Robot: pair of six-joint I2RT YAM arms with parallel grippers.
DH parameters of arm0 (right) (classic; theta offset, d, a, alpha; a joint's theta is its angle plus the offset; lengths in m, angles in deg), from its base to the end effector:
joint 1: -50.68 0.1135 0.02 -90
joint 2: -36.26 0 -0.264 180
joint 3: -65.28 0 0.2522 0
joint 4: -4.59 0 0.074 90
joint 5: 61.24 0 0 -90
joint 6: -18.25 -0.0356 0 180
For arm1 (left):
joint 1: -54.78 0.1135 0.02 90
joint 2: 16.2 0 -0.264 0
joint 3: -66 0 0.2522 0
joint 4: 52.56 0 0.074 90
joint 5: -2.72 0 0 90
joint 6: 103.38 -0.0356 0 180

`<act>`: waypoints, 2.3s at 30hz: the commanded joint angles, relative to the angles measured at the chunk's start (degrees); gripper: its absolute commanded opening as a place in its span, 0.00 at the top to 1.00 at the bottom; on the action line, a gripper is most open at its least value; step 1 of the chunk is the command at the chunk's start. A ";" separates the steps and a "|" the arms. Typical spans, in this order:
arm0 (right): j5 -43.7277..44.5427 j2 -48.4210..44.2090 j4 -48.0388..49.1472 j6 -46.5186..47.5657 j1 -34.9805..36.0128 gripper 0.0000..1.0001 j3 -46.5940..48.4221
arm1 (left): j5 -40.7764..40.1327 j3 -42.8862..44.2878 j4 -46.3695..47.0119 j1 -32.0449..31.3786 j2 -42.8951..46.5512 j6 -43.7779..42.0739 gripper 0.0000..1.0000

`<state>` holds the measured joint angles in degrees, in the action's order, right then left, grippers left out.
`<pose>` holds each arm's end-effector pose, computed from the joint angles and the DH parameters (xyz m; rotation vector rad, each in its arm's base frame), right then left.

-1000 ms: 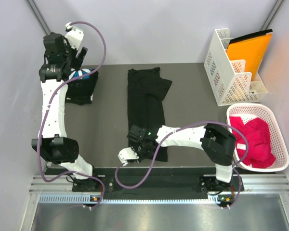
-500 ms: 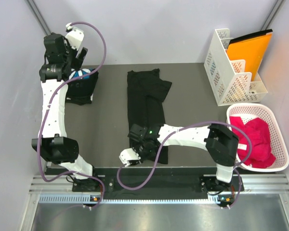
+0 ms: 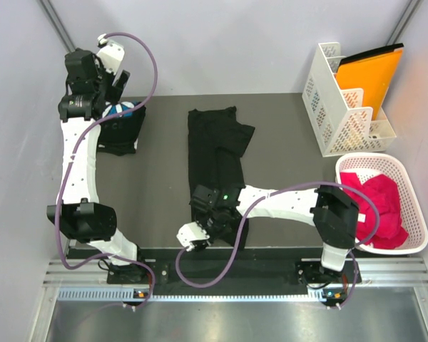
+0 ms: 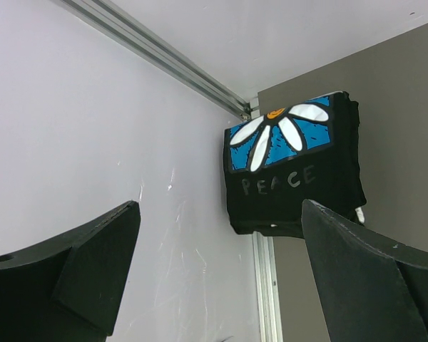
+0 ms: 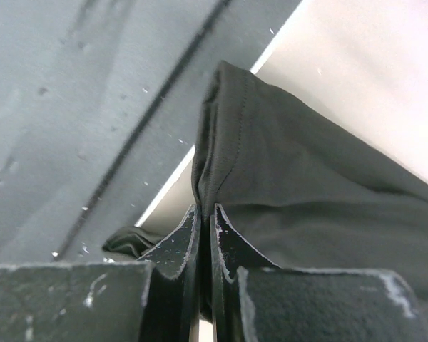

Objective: Fold and stack the t-shirts
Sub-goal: Fold the tshirt

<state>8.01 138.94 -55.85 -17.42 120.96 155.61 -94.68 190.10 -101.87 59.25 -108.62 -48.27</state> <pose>0.1083 0.3394 0.2146 -2.5515 1.2504 0.5746 0.3485 0.0318 0.4766 0.4154 1.8735 0.5889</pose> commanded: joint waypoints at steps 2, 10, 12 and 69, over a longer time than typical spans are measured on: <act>5.01 -2.48 0.45 4.20 -2.07 1.00 4.28 | -0.86 0.31 1.63 0.36 1.81 0.26 0.01; 12.57 -2.04 -1.40 10.62 -3.57 1.00 8.76 | -1.13 0.05 0.66 0.36 2.07 0.88 0.01; 13.72 -1.51 -2.71 12.38 -4.27 1.00 10.60 | -1.04 -0.04 0.74 0.36 1.98 1.06 0.01; 21.72 15.80 7.47 26.27 -19.48 1.00 28.01 | -0.69 -7.60 3.82 0.36 3.92 3.87 0.01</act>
<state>29.17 154.00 -50.49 8.04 102.56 180.40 -95.27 183.42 -101.52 59.25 -107.42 -44.99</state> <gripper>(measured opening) 0.025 0.990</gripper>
